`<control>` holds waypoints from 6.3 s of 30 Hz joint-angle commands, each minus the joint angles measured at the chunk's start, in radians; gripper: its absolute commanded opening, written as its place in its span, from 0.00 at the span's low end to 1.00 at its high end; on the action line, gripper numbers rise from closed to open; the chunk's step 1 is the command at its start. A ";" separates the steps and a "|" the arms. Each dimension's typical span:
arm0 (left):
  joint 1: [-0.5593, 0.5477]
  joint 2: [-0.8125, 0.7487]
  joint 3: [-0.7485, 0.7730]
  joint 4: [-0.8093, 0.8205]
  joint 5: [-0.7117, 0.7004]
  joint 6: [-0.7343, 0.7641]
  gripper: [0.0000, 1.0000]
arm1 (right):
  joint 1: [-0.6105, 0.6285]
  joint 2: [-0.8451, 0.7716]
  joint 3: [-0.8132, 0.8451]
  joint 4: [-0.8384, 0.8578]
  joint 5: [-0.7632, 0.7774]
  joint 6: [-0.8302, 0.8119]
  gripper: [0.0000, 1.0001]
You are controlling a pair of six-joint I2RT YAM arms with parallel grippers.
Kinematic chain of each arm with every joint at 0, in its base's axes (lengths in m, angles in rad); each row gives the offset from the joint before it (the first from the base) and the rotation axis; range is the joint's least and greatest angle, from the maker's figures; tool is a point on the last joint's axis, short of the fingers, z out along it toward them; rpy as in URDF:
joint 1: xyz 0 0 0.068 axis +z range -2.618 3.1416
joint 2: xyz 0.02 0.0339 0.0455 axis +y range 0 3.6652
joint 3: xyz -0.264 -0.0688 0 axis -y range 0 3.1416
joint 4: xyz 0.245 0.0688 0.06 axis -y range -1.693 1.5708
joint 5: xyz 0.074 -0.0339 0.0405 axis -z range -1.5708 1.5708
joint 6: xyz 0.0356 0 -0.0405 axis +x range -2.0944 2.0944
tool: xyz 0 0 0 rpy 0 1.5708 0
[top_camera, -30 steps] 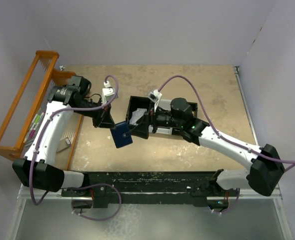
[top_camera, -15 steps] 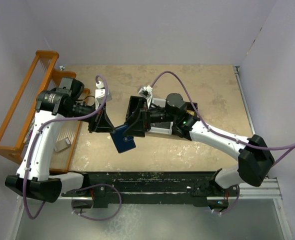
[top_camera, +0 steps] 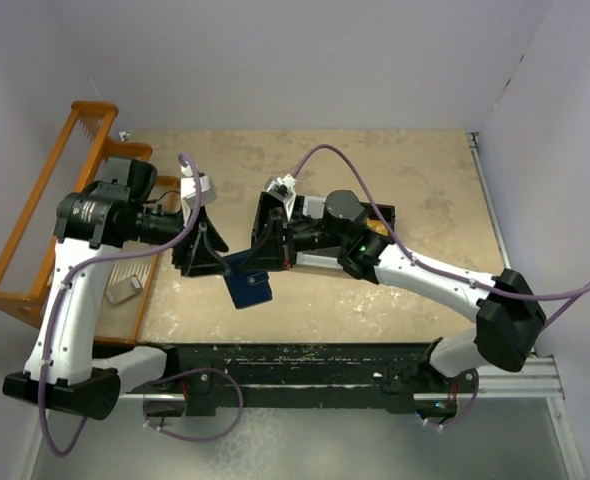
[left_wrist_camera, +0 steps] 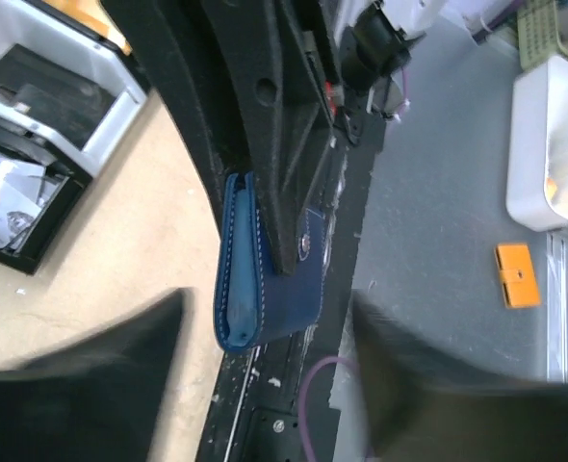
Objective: Take the credit cards out of the card holder
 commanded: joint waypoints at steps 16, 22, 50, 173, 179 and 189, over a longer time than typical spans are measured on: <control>-0.002 -0.207 -0.215 0.414 0.086 -0.454 0.95 | 0.001 -0.029 0.111 0.260 0.037 0.106 0.00; 0.001 -0.156 -0.231 0.447 0.195 -0.470 0.59 | -0.006 -0.031 0.108 0.258 0.066 0.096 0.00; 0.051 0.060 -0.201 0.356 0.092 -0.356 0.00 | -0.117 0.038 0.192 -0.154 0.418 0.020 0.59; 0.063 0.066 0.061 0.030 -0.003 -0.057 0.00 | -0.098 0.050 0.497 -0.826 0.108 -0.511 0.45; 0.062 0.075 0.071 0.006 0.023 -0.040 0.00 | -0.098 0.040 0.468 -0.806 0.074 -0.515 0.32; 0.062 0.079 0.091 -0.034 0.045 0.000 0.00 | -0.098 0.038 0.453 -0.749 0.052 -0.487 0.08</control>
